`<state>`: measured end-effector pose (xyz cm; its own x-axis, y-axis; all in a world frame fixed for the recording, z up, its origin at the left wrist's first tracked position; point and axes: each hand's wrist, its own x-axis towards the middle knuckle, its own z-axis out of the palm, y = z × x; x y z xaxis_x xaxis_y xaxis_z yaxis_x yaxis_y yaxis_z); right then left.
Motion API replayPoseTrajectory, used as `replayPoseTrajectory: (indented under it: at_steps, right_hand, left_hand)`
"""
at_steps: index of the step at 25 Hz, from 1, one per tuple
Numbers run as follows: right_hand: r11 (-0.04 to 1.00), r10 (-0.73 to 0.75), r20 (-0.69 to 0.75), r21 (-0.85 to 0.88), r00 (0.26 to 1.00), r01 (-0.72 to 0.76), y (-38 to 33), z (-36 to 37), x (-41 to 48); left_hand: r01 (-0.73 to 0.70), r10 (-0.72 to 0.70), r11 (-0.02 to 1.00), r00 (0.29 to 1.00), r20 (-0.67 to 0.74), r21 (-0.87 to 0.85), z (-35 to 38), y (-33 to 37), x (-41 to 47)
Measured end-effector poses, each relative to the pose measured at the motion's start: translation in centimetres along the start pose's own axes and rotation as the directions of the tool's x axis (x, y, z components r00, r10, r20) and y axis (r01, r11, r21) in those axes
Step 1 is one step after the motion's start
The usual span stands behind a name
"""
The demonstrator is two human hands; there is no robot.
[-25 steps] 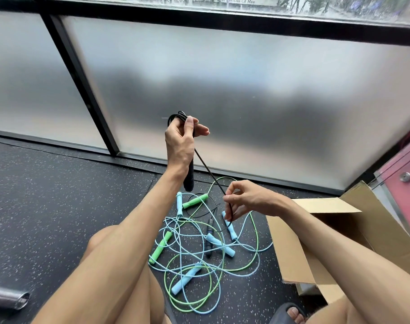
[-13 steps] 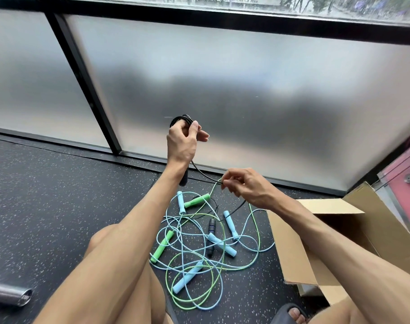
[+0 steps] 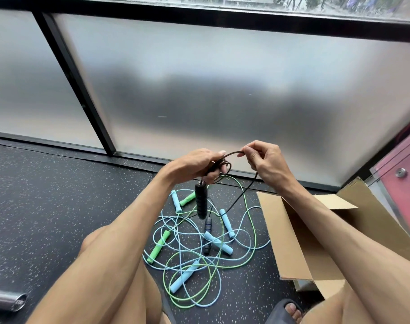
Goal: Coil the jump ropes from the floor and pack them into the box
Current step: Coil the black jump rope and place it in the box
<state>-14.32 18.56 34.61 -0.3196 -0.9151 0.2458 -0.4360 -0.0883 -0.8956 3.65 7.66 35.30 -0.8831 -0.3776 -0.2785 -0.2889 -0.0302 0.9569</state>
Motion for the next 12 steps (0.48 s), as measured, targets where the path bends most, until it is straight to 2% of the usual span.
replayPoseTrajectory:
  at_steps: [4, 7, 10, 12]
  right_hand:
    - [0.998, 0.042, -0.048, 0.038, 0.998, -0.040, 0.2, -0.1, 0.2]
    - [0.989, 0.112, -0.041, 0.098, 0.993, -0.108, 0.4, 0.4, 0.2]
    - [0.946, 0.230, 0.118, 0.205, 0.966, -0.250, 0.7, 1.4, -0.4]
    - [0.921, 0.285, 0.244, 0.198, 0.927, -0.335, 0.9, 1.7, -0.9]
  left_hand:
    - [-0.014, 0.049, 0.977, 0.986, 0.162, -0.211, 0.4, 0.4, 0.2]
    - [-0.037, 0.125, 0.921, 0.971, 0.202, -0.389, 0.5, 0.8, 0.2]
    - [-0.111, 0.234, 0.814, 0.961, 0.147, -0.570, 0.5, 1.0, 0.3]
    - [-0.178, 0.287, 0.731, 0.956, 0.060, -0.658, 0.2, 1.1, 0.2]
